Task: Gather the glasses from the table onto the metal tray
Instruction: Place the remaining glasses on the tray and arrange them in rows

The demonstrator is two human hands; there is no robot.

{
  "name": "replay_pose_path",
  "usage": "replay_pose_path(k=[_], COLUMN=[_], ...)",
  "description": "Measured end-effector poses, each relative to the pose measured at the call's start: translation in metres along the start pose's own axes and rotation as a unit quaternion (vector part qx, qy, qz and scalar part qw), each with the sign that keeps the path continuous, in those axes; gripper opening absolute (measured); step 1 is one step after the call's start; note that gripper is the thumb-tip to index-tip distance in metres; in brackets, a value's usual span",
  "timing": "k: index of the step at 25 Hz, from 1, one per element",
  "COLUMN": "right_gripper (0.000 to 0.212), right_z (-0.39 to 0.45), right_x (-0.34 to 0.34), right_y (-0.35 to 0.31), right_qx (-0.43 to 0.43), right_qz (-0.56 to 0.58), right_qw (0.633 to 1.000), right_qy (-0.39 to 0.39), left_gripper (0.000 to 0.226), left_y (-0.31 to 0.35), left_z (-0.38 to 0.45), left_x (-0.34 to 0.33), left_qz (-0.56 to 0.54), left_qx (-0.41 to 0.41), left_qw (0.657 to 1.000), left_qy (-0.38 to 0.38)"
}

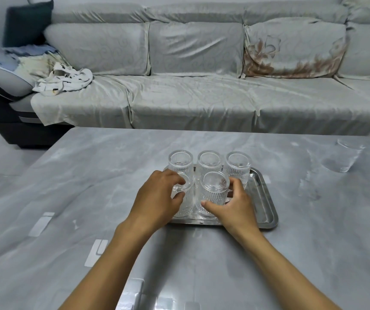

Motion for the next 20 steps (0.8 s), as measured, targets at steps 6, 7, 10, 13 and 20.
replay_pose_path(k=[6,7,10,13,20], right_gripper=[0.068,0.068,0.070,0.072,0.067], right_z=[0.003,0.003,0.003,0.004,0.012], right_x=[-0.008,-0.008,-0.007,-0.008,0.064], right_y=[0.004,0.005,0.006,0.008,0.008], right_qx=[0.009,0.011,0.014,0.009,-0.059], right_qz=[-0.002,-0.005,-0.017,-0.019,0.138], right_qw=[1.000,1.000,1.000,1.000,0.988], right_qy=[-0.007,-0.007,-0.007,-0.014,-0.029], left_gripper=[0.023,0.023,0.023,0.023,0.036], left_y=[-0.002,-0.002,-0.004,-0.004,0.054], left_z=[0.000,0.000,-0.001,-0.001,0.001], left_x=[-0.003,-0.004,-0.005,-0.005,-0.004], left_qz=[0.015,0.018,0.018,0.013,-0.036], left_qx=[-0.013,-0.013,-0.013,-0.007,-0.074], left_qw=[1.000,0.999,0.999,1.000,0.992], left_qy=[0.022,0.024,0.026,0.016,0.091])
Point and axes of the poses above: each hand's wrist, its own z-axis towards the middle knuckle, its own x-axis out of the back of the hand, y = z × x, the point moved 6 cm from there along z, towards the middle knuckle, and after that the axes turned 11 degrees about -x, right-handed, at the moved point
